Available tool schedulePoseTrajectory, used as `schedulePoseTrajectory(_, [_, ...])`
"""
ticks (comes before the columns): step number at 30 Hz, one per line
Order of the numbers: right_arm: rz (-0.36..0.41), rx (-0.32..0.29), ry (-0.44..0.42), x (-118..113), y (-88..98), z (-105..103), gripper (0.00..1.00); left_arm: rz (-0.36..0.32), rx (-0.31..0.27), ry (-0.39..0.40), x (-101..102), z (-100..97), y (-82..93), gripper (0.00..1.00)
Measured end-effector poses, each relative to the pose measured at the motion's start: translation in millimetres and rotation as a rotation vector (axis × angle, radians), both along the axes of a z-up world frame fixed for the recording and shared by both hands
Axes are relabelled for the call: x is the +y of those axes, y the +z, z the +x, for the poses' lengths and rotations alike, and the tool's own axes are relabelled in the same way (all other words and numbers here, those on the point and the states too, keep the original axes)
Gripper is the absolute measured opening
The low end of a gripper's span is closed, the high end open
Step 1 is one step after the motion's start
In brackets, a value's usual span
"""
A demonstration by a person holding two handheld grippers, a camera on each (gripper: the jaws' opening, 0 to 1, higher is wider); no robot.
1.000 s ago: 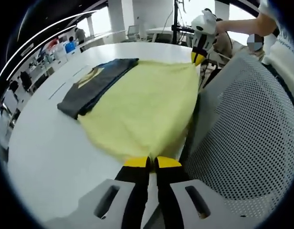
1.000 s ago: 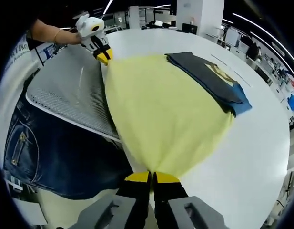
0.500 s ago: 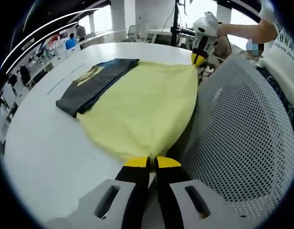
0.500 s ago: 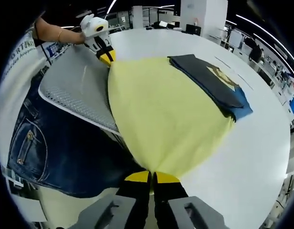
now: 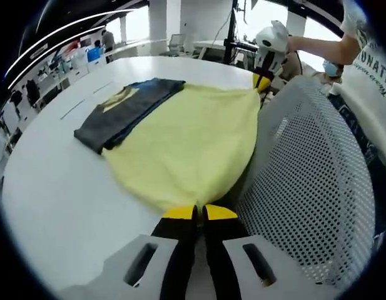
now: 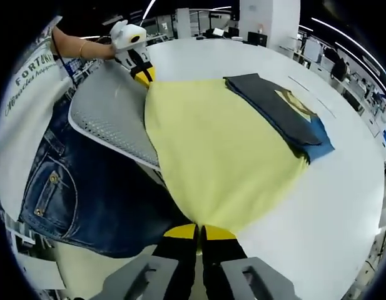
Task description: Fold the garment on the visible template until the final outline fits inside the template.
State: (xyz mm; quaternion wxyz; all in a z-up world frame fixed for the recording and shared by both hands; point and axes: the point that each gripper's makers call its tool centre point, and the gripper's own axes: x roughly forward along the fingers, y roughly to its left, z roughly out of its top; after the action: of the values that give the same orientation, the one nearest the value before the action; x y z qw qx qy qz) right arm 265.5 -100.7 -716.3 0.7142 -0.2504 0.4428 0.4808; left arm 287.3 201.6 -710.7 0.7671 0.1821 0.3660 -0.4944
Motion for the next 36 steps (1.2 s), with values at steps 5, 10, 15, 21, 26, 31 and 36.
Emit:
schedulePoseTrajectory(5, [-0.014, -0.059, -0.024, -6, 11.8, 13, 0.00, -0.025, -0.011, 0.003, -3, 1.9, 15.5, 0.01])
schedulePoseTrajectory(10, [-0.011, -0.091, -0.021, -8, 22.1, 23, 0.00, -0.033, -0.032, 0.013, -3, 13.6, 28.5, 0.01])
schedulePoseTrajectory(15, [-0.026, -0.156, -0.020, -10, 31.4, 40, 0.00, -0.024, -0.077, 0.002, -5, 30.7, 41.2, 0.01])
schedulePoseTrajectory(21, [-0.025, -0.239, -0.051, -13, 46.0, 67, 0.00, -0.024, -0.112, -0.002, -7, 50.7, 54.2, 0.01])
schedulePoseTrajectory(26, [-0.030, -0.263, -0.061, -14, 50.7, 80, 0.00, -0.027, -0.130, 0.005, -8, 67.5, 61.9, 0.01])
schedulePoseTrajectory(31, [-0.038, -0.280, -0.061, -14, 52.8, 93, 0.00, -0.038, -0.149, 0.008, -10, 83.9, 69.0, 0.01])
schedulePoseTrajectory(36, [-0.040, -0.308, -0.077, -12, 56.8, 110, 0.00, -0.025, -0.154, -0.002, -10, 97.5, 65.6, 0.01])
